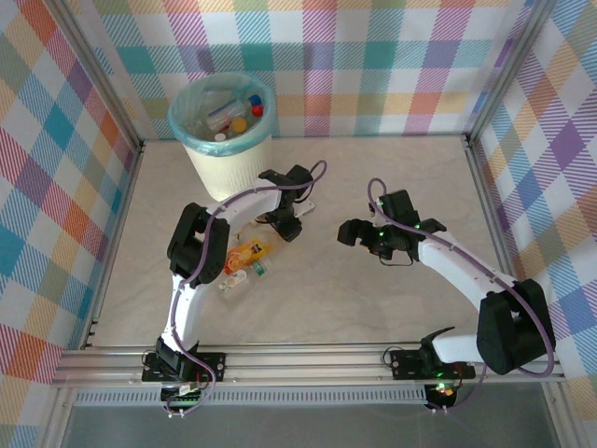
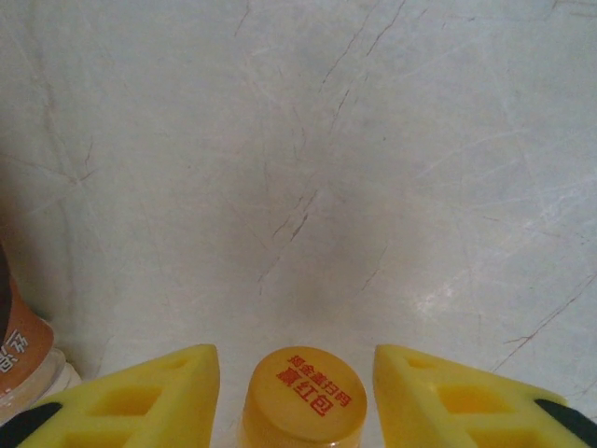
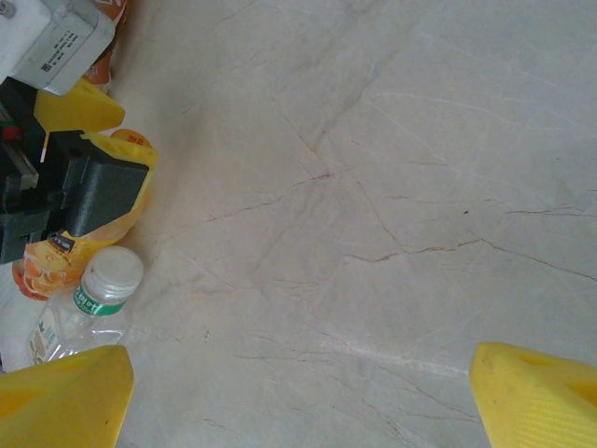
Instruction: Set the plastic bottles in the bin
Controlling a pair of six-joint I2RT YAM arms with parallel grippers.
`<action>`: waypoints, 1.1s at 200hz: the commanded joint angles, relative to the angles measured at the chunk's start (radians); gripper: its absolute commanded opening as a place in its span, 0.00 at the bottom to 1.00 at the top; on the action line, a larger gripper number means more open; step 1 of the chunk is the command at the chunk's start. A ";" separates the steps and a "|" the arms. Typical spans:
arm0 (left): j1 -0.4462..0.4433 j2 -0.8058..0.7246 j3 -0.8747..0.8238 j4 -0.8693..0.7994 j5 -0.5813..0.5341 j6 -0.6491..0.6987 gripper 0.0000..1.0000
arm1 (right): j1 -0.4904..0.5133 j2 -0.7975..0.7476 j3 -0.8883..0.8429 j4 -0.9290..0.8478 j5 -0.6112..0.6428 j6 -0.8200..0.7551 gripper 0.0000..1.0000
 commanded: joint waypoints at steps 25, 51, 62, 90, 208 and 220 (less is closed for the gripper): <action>-0.013 0.034 0.017 -0.062 -0.028 0.016 0.48 | -0.007 -0.009 -0.002 -0.008 -0.022 -0.010 0.93; -0.013 0.036 -0.010 -0.054 -0.047 0.013 0.45 | -0.006 0.002 -0.001 -0.006 -0.031 -0.008 0.93; -0.013 0.032 -0.017 -0.049 -0.041 0.010 0.44 | -0.007 0.005 -0.001 -0.003 -0.037 -0.005 0.93; -0.013 0.013 -0.018 -0.038 -0.049 0.009 0.38 | -0.007 0.010 -0.001 0.001 -0.046 0.000 0.93; -0.013 -0.224 0.043 -0.022 -0.065 0.004 0.14 | -0.007 -0.042 0.047 -0.041 -0.031 0.006 0.91; -0.015 -0.264 0.046 -0.030 -0.051 0.007 0.14 | -0.007 -0.049 0.056 -0.048 -0.029 0.009 0.91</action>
